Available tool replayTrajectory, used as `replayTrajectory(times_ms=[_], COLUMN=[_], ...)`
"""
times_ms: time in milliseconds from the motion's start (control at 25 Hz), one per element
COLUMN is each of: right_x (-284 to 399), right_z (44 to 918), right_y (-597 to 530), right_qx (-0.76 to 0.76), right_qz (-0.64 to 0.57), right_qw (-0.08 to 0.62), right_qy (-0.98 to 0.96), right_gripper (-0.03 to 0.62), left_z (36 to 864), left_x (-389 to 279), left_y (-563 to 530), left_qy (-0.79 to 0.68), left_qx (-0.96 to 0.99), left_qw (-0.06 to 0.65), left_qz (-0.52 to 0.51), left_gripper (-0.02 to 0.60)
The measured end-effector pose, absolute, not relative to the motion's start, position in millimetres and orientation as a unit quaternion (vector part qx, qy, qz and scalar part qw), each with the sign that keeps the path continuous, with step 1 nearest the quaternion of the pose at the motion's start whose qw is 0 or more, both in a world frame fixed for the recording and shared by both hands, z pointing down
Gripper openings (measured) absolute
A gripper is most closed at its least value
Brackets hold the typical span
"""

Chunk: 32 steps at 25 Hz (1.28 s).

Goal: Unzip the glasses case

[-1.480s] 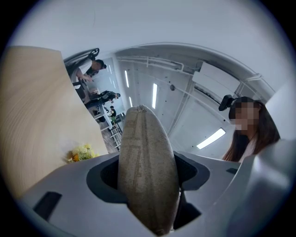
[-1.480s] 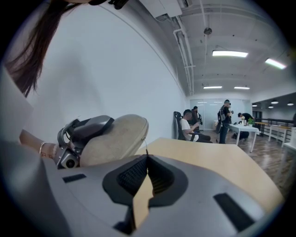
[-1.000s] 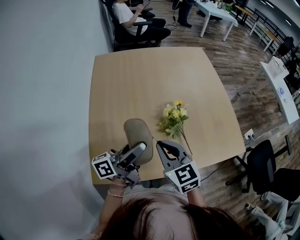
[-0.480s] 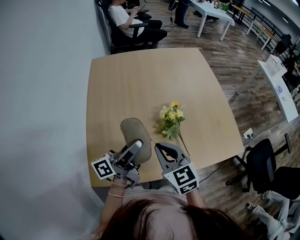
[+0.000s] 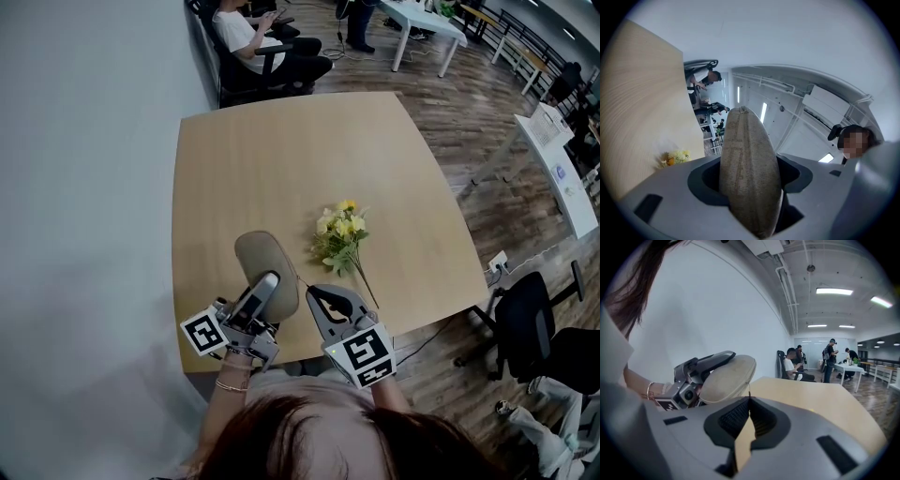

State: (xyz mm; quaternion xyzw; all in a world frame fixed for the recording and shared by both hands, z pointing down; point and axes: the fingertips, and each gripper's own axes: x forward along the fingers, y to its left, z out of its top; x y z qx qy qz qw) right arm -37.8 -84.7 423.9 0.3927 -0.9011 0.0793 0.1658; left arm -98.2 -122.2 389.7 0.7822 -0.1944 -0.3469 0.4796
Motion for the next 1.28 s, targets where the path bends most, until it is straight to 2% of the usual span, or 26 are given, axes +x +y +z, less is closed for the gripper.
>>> replayTrajectory(times_ms=[1280], right_x=[-46.2], right_z=[430.4], right_y=[-64.9], right_qx=[0.368], right_qz=[0.088], right_qw=[0.166], right_qy=[-0.911], right_gripper=[0.018], left_z=[385.4], left_x=[-117.7], left_y=[-143.0], left_qy=[-0.234], left_qx=[0.752], left_qw=[0.480], left_qz=[-0.387], left_gripper=[0.288])
